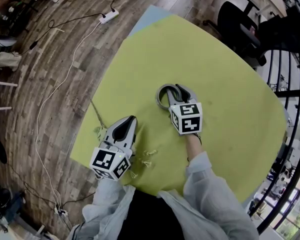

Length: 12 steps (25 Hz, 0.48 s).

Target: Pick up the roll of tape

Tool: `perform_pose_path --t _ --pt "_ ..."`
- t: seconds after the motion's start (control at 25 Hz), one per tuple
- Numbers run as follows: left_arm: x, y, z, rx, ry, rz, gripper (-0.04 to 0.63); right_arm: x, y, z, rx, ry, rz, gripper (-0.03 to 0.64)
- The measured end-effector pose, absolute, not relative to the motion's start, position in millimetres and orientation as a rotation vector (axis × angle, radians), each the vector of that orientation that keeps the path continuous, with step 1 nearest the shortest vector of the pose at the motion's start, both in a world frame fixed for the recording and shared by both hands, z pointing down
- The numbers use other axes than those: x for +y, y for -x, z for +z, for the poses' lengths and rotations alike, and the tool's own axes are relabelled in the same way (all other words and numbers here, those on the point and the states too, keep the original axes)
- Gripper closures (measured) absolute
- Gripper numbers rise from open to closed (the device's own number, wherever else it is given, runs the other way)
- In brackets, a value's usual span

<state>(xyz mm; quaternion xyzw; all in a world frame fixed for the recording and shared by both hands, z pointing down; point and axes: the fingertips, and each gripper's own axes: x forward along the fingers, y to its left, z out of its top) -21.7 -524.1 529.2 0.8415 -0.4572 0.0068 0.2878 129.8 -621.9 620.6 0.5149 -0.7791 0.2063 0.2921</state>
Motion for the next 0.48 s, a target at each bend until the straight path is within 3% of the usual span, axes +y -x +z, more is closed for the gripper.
perform_pose_path --t 0.48 --pt "-521 14 515 -1.178 -2.293 -0.003 0.566 -607 -145 597 -2.100 -1.456 0.556 0.523"
